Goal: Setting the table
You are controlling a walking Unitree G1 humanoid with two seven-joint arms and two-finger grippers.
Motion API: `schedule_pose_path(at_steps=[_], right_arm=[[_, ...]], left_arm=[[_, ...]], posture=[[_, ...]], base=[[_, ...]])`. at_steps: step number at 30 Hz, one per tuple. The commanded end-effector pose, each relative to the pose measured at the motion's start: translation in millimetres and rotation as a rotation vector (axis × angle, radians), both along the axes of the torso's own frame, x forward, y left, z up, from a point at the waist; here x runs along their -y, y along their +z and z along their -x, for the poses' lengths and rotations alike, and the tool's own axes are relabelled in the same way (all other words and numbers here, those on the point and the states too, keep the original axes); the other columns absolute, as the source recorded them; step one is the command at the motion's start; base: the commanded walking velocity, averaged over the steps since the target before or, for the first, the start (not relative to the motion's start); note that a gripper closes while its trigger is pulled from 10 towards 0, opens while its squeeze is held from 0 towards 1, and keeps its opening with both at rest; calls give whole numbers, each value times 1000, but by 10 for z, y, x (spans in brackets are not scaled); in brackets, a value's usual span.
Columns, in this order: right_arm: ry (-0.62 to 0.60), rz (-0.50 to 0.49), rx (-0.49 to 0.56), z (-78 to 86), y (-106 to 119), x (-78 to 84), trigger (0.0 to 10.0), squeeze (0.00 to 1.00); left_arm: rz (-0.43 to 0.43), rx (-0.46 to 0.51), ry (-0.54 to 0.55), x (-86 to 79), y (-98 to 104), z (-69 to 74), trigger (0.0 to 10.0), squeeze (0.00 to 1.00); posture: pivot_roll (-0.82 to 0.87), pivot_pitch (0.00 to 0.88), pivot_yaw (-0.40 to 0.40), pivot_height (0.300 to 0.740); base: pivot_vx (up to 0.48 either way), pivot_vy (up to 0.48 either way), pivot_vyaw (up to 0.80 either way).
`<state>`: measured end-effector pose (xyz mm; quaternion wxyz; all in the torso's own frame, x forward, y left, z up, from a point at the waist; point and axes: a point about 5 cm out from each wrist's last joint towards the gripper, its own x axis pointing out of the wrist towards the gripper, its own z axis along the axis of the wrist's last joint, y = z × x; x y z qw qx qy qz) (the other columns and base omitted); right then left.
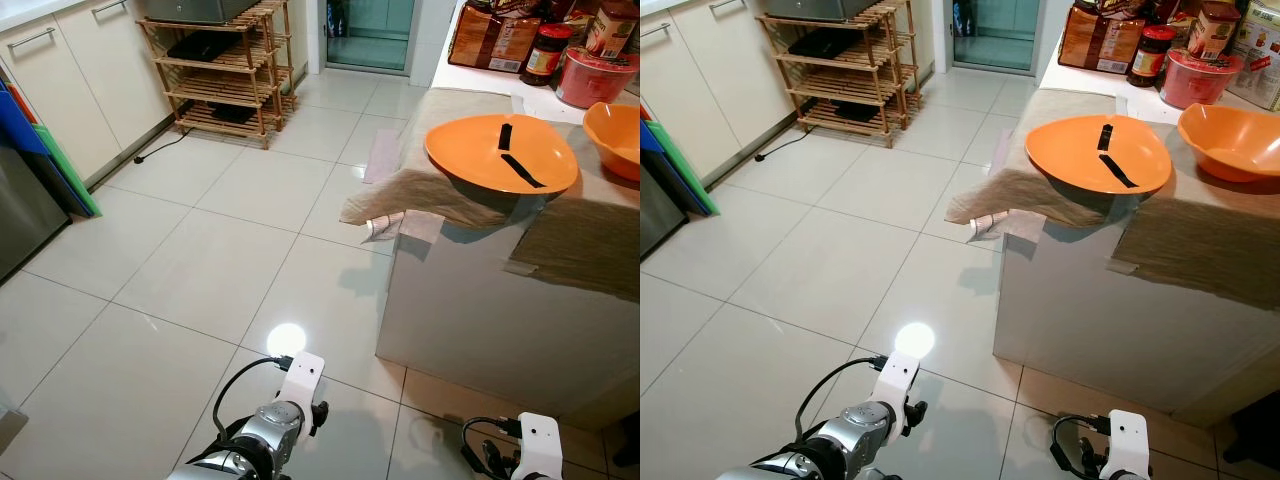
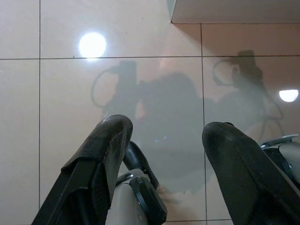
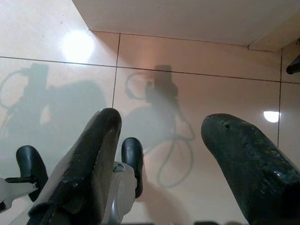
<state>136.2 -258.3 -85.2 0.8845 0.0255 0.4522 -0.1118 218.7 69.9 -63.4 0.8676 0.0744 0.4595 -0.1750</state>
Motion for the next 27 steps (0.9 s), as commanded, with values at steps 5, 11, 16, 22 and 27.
schedule_pose_path(at_steps=[5, 11, 16, 22, 27], right_arm=[[11, -3, -22, 48, -16, 7, 10000, 0], [15, 2, -26, 55, -13, 27, 10000, 0], [11, -6, -23, 63, -8, 46, 10000, 0], [10, -3, -23, 72, -3, 69, 10000, 0], [4, -7, -21, 54, 4, 76, 10000, 0]], left_arm=[[-7, -8, -13, 10, -9, 17, 10000, 0], [-4, -9, -14, 29, -8, 23, 10000, 0], [-1, 31, 0, 52, 10, 4, 10000, 0], [0, 20, -6, 73, 5, 18, 10000, 0], [5, 6, -59, 97, 13, 14, 10000, 0]], posture=[[-87, 0, 39, 740], [-81, 0, 31, 740], [-75, 0, 28, 740], [-77, 0, 24, 740], [-70, 0, 29, 740]], base=[[0, 0, 0], [0, 0, 0], [0, 0, 0], [0, 0, 0], [0, 0, 0]])
